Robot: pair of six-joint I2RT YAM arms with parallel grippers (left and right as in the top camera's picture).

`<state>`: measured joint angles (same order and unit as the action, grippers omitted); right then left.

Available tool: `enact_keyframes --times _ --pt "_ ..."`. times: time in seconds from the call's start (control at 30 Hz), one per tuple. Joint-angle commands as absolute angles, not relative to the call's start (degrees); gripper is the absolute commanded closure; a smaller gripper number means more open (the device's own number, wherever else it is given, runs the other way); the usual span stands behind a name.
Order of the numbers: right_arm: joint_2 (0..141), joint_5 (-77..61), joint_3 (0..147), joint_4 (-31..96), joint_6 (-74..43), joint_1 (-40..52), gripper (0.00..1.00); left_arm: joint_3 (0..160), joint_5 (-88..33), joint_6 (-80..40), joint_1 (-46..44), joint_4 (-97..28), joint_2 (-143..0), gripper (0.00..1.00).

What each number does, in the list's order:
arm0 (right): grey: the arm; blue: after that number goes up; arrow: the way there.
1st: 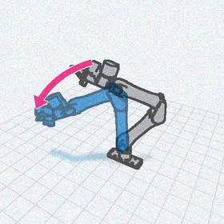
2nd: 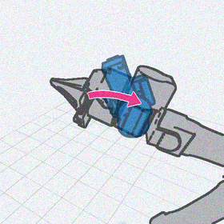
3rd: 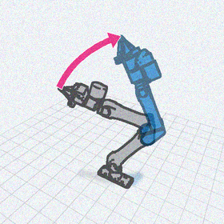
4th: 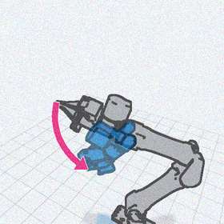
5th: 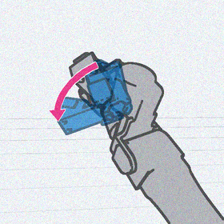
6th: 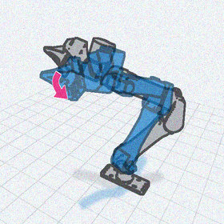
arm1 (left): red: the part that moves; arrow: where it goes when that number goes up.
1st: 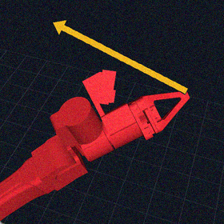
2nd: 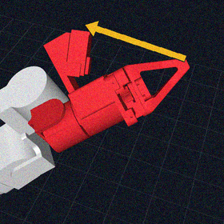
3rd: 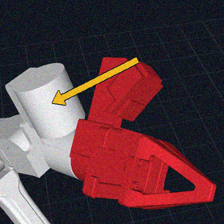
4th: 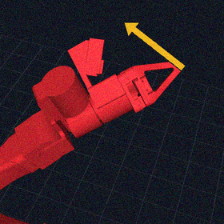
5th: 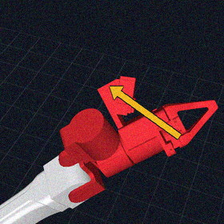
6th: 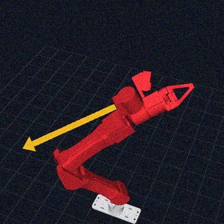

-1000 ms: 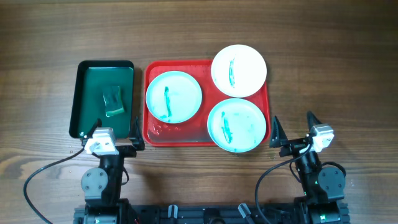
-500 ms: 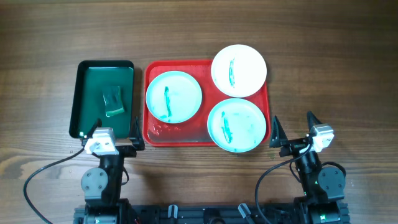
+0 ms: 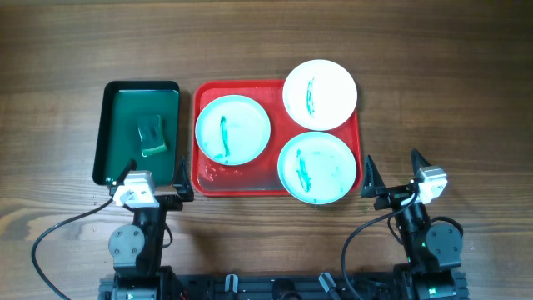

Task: Clean dirty plates on tray and stack at the side

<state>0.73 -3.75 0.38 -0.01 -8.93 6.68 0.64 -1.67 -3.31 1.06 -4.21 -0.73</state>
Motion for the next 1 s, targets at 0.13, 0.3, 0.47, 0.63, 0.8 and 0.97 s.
enact_keyframes --times 0.13,0.3,0.47,0.63,0.8,0.97 --pt "0.5 -2.8 0.3 -0.1 -9.0 6.9 0.00 0.3 -2.5 -3.9 0.7 -4.3 -0.2 0.00" --pt "0.5 -2.8 0.3 -0.1 -9.0 6.9 0.00 0.3 -2.5 -3.9 0.7 -4.3 -0.2 0.00" --pt "0.5 -2.8 0.3 -0.1 -9.0 6.9 0.00 0.3 -2.5 -3.9 0.7 -4.3 -0.2 0.00" --pt "0.5 -2.8 0.3 -0.1 -9.0 6.9 0.00 0.3 -2.5 -3.9 0.7 -4.3 -0.2 0.00" --pt "0.5 -2.8 0.3 -0.1 -9.1 6.9 0.00 0.3 -2.6 -3.9 0.7 -4.3 -0.2 0.00" --pt "0.5 -2.3 0.3 -0.4 -9.0 6.9 0.00 0.3 -3.2 -3.9 0.7 -4.3 -0.4 0.00"
